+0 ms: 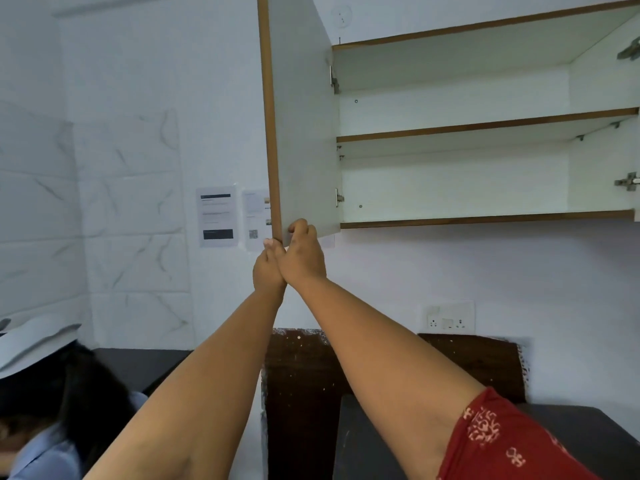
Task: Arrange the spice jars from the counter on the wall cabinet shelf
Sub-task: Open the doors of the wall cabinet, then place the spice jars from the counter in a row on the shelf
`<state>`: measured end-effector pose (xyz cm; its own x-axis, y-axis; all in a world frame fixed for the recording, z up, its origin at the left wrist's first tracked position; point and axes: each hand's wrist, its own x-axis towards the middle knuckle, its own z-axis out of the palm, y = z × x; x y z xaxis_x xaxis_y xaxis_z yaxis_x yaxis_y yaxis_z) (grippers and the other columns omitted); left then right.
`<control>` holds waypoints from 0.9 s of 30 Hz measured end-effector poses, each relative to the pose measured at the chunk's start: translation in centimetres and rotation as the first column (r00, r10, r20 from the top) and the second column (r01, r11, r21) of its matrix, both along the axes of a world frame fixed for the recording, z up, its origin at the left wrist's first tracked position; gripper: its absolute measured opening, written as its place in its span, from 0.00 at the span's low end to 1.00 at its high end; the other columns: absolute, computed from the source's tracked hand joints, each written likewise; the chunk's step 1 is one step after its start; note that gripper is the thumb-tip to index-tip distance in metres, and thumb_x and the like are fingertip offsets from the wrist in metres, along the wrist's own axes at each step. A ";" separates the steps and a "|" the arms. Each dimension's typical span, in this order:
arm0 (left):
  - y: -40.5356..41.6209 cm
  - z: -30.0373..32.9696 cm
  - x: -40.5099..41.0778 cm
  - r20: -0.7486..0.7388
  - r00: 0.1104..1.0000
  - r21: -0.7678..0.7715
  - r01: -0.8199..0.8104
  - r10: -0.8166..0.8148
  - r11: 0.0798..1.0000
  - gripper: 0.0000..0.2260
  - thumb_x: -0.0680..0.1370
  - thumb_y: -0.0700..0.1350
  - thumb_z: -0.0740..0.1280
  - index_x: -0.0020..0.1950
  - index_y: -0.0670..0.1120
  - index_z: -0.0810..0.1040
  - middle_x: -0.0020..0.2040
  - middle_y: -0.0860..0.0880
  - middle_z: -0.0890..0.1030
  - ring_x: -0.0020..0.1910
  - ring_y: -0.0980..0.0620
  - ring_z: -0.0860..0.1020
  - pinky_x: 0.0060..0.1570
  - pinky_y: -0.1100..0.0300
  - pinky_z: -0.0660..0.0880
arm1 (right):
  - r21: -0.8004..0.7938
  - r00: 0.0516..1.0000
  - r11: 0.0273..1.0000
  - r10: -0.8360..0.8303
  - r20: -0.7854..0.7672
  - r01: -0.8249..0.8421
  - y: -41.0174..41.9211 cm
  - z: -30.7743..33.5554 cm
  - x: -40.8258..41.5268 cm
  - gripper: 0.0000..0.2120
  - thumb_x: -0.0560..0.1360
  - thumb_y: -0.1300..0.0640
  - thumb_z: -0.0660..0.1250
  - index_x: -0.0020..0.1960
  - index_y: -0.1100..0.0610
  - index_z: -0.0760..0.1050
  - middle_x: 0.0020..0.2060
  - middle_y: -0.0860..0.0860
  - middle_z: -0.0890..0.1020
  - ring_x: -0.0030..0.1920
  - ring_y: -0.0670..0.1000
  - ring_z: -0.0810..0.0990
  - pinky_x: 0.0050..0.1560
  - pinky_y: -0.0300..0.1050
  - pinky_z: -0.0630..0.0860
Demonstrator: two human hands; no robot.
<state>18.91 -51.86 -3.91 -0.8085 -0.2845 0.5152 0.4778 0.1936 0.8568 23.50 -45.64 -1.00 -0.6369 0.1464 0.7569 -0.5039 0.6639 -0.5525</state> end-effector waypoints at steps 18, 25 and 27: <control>8.0 -8.8 -1.9 0.202 0.951 0.148 0.205 -0.233 0.967 0.28 0.83 0.60 0.44 0.68 0.45 0.73 0.50 0.47 0.84 0.55 0.47 0.79 0.60 0.51 0.71 | 0.140 0.929 0.933 -0.349 0.126 0.332 13.6 -11.3 -2.3 0.20 0.82 0.43 0.54 0.65 0.56 0.67 0.62 0.54 0.71 0.61 0.53 0.71 0.60 0.48 0.72; 16.4 -18.3 0.0 0.347 0.859 0.078 0.374 -0.376 0.924 0.19 0.82 0.57 0.56 0.58 0.44 0.76 0.49 0.47 0.85 0.48 0.49 0.81 0.58 0.48 0.75 | -0.109 0.784 0.803 -0.527 0.329 0.586 22.5 -19.4 0.7 0.18 0.81 0.45 0.56 0.62 0.57 0.70 0.60 0.57 0.73 0.61 0.57 0.72 0.62 0.51 0.70; 18.7 -21.3 1.0 0.378 0.817 0.122 0.422 -0.435 0.899 0.20 0.81 0.57 0.59 0.62 0.44 0.76 0.48 0.49 0.84 0.49 0.50 0.81 0.59 0.47 0.76 | -0.137 0.749 0.770 -0.536 0.389 0.623 24.5 -22.6 1.7 0.18 0.81 0.45 0.57 0.62 0.56 0.70 0.60 0.56 0.73 0.61 0.57 0.73 0.62 0.52 0.71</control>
<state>19.96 -33.20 -25.20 -0.9831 0.1268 0.1324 0.1357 0.0177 0.9906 25.21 -21.10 -23.58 -0.5571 0.7156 0.4215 0.1608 0.5909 -0.7906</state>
